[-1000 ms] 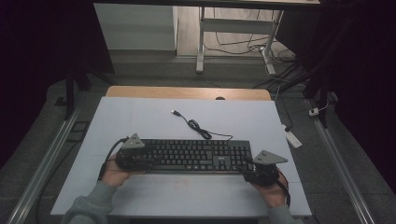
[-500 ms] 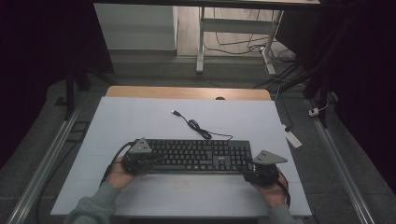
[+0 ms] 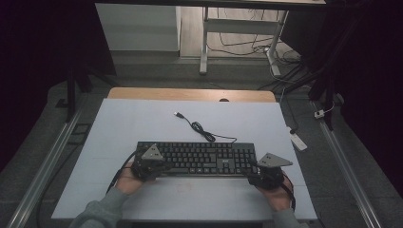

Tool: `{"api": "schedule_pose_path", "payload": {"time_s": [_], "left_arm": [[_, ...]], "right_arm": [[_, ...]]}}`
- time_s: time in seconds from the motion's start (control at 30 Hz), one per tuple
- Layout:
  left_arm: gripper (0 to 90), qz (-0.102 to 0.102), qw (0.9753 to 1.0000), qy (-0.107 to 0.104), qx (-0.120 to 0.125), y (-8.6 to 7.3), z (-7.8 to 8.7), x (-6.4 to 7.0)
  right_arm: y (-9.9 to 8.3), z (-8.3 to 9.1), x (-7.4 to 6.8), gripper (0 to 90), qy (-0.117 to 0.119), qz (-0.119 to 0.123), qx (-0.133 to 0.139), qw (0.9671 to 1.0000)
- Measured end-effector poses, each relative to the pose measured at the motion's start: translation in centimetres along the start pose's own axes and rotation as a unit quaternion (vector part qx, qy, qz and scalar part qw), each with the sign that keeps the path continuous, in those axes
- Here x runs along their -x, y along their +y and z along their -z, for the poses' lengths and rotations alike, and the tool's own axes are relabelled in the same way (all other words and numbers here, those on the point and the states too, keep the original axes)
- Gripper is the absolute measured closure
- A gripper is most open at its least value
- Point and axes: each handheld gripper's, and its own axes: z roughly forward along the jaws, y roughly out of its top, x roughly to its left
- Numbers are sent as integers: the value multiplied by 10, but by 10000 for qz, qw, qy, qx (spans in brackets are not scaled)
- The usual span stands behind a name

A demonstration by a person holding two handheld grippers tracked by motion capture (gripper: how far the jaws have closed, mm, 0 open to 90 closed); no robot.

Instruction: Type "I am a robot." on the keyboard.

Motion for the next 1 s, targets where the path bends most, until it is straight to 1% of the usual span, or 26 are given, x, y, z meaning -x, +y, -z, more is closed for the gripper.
{"api": "schedule_pose_path", "payload": {"time_s": [0.17,0.27,0.3,0.33,0.53,0.87,1.0], "left_arm": [[888,-48,9999,12,-108,-1,-5,1],[888,-26,9999,32,-124,-1,-8,1],[888,-31,9999,40,-140,-1,-9,1],[888,-39,9998,48,-166,-1,-9,1],[888,32,9997,102,-206,-3,-13,-1],[887,-1,9993,146,-335,-4,-18,-2],[888,0,9994,148,-320,-4,-18,-2]], "right_arm": [[0,0,0,509,-1,1,1,10000],[0,0,0,509,-46,14,-33,10000],[0,0,0,509,-44,18,-34,10000],[0,0,0,509,9,17,-32,10000],[0,0,0,509,2,15,-31,10000],[0,0,0,508,0,19,-34,10000],[0,0,0,509,0,20,-35,10000]]}}
